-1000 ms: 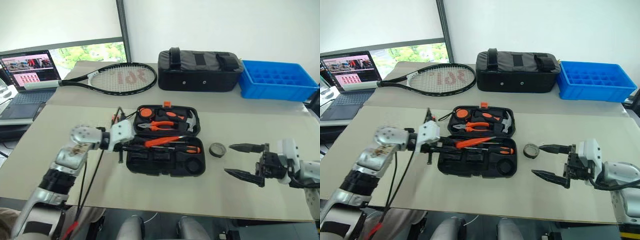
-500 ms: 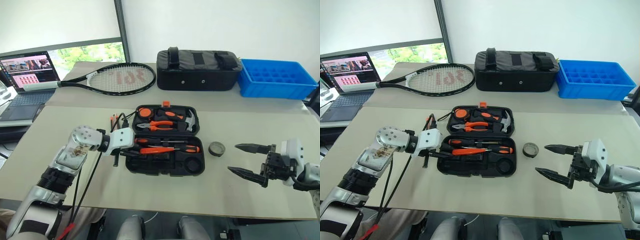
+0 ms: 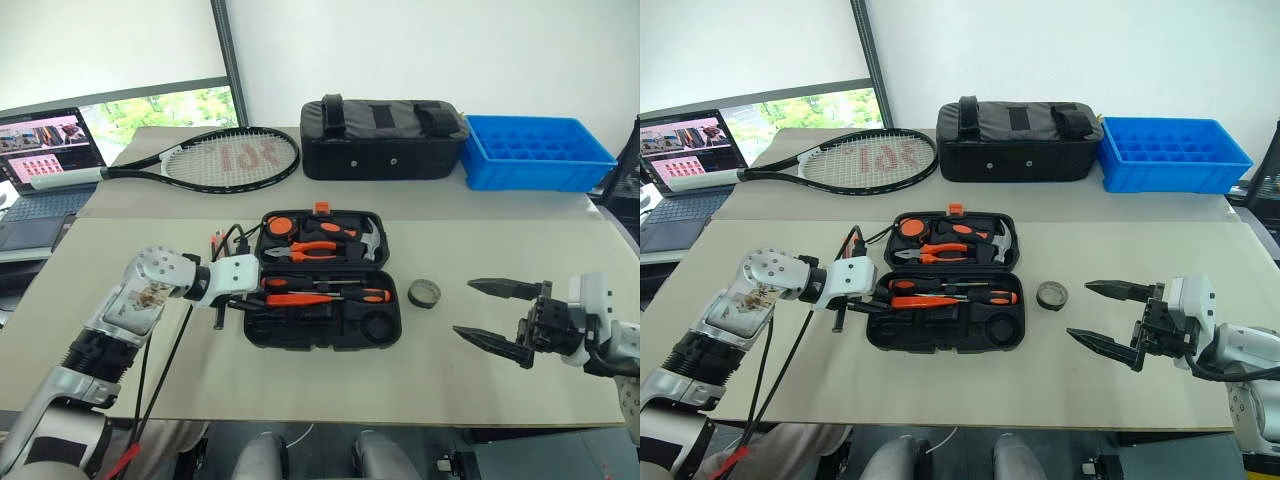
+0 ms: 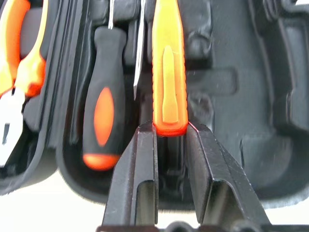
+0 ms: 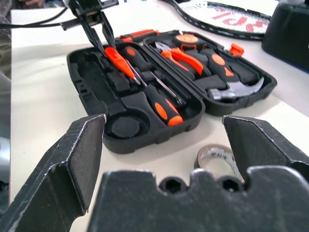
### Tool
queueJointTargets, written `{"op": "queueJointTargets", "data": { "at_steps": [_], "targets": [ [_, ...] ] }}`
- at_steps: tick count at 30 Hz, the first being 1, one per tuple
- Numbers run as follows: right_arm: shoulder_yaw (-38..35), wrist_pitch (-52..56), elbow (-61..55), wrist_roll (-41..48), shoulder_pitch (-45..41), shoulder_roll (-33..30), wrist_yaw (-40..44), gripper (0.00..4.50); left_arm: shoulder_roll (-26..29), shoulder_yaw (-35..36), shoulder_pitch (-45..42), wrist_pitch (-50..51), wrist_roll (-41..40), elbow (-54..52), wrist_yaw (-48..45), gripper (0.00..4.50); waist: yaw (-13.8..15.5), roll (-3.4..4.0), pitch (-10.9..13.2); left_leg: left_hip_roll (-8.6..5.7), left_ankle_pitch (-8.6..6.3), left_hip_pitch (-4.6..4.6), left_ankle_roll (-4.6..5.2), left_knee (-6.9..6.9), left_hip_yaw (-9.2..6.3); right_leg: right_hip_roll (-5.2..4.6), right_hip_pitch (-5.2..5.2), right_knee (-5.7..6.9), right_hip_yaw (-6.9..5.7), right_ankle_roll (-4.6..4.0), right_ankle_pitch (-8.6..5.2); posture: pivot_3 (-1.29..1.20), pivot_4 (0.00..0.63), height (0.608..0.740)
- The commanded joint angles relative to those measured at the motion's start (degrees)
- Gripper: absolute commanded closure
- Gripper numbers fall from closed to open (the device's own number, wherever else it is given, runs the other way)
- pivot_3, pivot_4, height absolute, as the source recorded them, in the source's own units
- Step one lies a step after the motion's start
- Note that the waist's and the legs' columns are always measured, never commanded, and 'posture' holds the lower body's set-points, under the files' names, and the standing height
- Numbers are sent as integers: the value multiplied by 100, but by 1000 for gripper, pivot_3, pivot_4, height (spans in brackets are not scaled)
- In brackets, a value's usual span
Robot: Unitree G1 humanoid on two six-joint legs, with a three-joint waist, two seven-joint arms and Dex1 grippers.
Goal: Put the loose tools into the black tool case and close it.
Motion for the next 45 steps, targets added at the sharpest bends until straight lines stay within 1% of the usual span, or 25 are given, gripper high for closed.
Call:
{"op": "queueJointTargets", "data": {
  "at_steps": [1, 5, 14, 17, 23, 25, 26, 27, 28, 30, 33, 37, 38, 40, 43, 45],
  "targets": [
    [-161, -58, -211, 166, -35, -14, 14, 0, 259, 53, -90, -36, 115, 77, -218, 4102, -1, 1, -1, 0, 0, 0, 0, 0, 0, 0, 0, 0, 0, 0, 0, 0, 150, 708],
    [-138, -27, -238, 195, -79, -7, 5, 0, 325, 12, -169, -207, 126, 251, -433, 4102, 5, 2, -1, 0, 0, 0, 0, 0, -2, 0, 1, 0, -1, 0, 0, 0, 150, 708],
    [-150, -4, -321, 198, -35, 17, -45, 0, 27, -158, -458, -397, 295, 710, -538, 4102, 4, 3, -2, 1, 0, -1, 0, 2, -4, 3, 1, 2, -2, -1, 0, 0, 150, 708],
    [-172, -10, -348, 197, 16, 28, -65, 0, -16, -193, -465, -336, 351, 662, -524, 4102, 2, 4, -3, 1, 0, -2, 0, 3, -6, 4, 1, 2, -3, -1, 1, 0, 150, 708],
    [-154, -6, -396, 201, 52, 60, -101, 0, -41, -182, -419, 97, 321, 255, -562, 4102, 13, 5, -3, 0, 0, -6, 0, 6, -9, 4, 2, 2, -4, -3, 2, 0, 150, 708],
    [-141, -6, -390, 200, 43, 65, -109, 0, -45, -171, -409, 195, 317, 175, -573, 3083, 16, 5, -3, 0, 0, -9, 0, 7, -10, 4, 2, 2, -4, -4, 2, 0, 150, 708],
    [-133, -15, -374, 194, 30, 66, -109, 0, -66, -150, -417, 162, 326, 192, -532, 2872, 17, 5, -3, 0, 0, -10, 0, 7, -12, 4, 2, 2, -5, -4, 2, 0, 150, 708],
    [-131, -20, -369, 192, 27, 66, -110, 0, -92, -116, -420, 146, 318, 208, -492, 2546, 18, 6, -4, -1, 0, -10, 0, 7, -13, 5, 2, 2, -6, -4, 2, 0, 150, 708],
    [-129, -21, -360, 192, 21, 65, -111, 0, -121, -83, -431, 135, 310, 233, -444, 2090, 17, 7, -5, -1, 0, -10, 0, 7, -13, 4, 2, 1, -6, -5, 3, 0, 150, 708],
    [-124, -25, -332, 188, 3, 61, -104, 0, -195, 11, -505, 27, 307, 328, -293, 1358, 18, 7, -5, -1, 0, -12, 0, 7, -14, 4, 2, 1, -6, -7, 4, 0, 150, 708],
    [-105, -38, -306, 170, -13, 71, -106, 0, -302, 286, -668, -13, 84, 391, -150, 1358, 38, 7, -5, -3, 0, -16, 0, 9, -16, 4, 2, 1, -6, -9, 5, 0, 150, 708],
    [-106, -44, -349, 163, 21, 97, -128, 0, -520, 734, -759, 169, -481, 362, -64, 1358, 54, 5, -3, -2, 0, -29, 0, 21, -29, 5, 0, 1, -20, -11, 6, 0, 150, 708],
    [-110, -46, -363, 160, 37, 104, -135, 0, -597, 825, -715, 261, -686, 293, -89, 1757, 54, 8, -5, -2, 0, -33, 0, 27, -35, 5, 0, 1, -27, -11, 6, 0, 150, 708],
    [-122, -49, -381, 158, 66, 114, -140, 0, -707, 934, -615, 378, -975, 162, -151, 1946, 51, 17, -11, -2, 0, -34, 1, 31, -37, 5, 2, 2, -29, -11, 6, 0, 150, 708],
    [-135, -46, -418, 163, 113, 128, -154, 0, -747, 941, -394, 588, -1188, -70, -229, 3173, 45, 23, -14, -2, 0, -36, 1, 40, -42, 5, 4, 5, -36, -11, 6, 0, 150, 708],
    [-151, -35, -461, 171, 163, 136, -176, 0, -657, 879, -193, 868, -1384, -287, -454, 3879, 25, 25, -15, -1, 0, -37, 1, 42, -45, 6, 4, 5, -39, -12, 6, 0, 150, 708]
  ]
}}
